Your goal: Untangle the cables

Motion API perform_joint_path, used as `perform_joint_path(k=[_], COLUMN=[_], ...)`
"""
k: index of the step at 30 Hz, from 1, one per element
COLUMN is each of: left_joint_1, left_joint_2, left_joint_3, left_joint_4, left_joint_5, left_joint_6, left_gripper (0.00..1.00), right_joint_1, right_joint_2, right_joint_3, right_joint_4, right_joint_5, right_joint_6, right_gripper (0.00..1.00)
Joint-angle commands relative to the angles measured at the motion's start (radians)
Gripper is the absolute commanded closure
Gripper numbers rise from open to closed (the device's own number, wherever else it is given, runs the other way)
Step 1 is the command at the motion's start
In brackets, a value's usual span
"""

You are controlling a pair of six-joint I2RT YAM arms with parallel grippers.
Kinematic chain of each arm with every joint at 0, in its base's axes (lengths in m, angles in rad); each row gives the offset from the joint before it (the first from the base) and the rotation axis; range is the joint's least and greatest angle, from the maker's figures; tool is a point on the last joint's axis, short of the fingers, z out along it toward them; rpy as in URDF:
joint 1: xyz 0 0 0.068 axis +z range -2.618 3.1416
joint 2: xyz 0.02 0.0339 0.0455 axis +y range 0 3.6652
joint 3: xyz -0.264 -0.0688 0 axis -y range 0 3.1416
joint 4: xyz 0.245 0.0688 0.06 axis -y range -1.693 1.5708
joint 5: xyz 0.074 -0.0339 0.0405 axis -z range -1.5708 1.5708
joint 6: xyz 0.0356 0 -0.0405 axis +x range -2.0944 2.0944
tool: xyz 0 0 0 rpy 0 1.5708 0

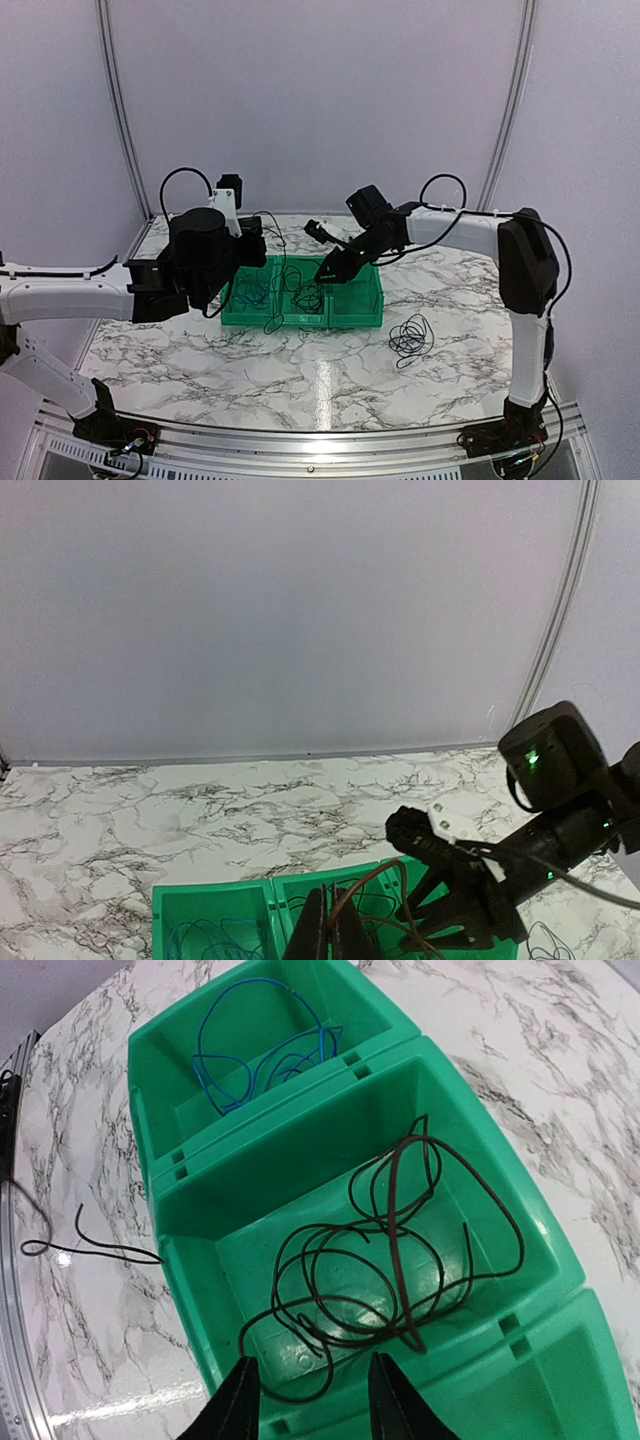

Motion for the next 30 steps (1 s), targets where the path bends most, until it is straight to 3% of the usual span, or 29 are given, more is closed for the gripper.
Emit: perform_joint_path(k=[1,13,22,30], left_joint_1=[0.035,0.119,0.135,0.159], left_joint_2=[0.074,0.246,0.285,0.393], left_joint_3=[0.046,0.300,0.415,0.388], left_joint_4=[0.008,0.015,0.014,0.016], left_joint_5=[0.062,0.228,0.242,0.231], left_joint_6=[-0.029,0.020,0.083,0.050], left_gripper=[1.00,1.00,1.00,1.00], right_joint_1=[-0.017,-0.230,-0.338,-0.369], right_joint_2=[-0.171,-0.540,-0.747,-0.784], right_joint_3=[-0.065,-0.438,-0.764,-0.773], right_joint_4=[-0.020,0.024,0.160,0.165], right_joint_5=[0.046,-0.035,-0.097,-0.065], right_joint_6=[-0.035,-0.161,-0.200,-0.210], right_gripper=[0.61,0.61,0.61,0.61])
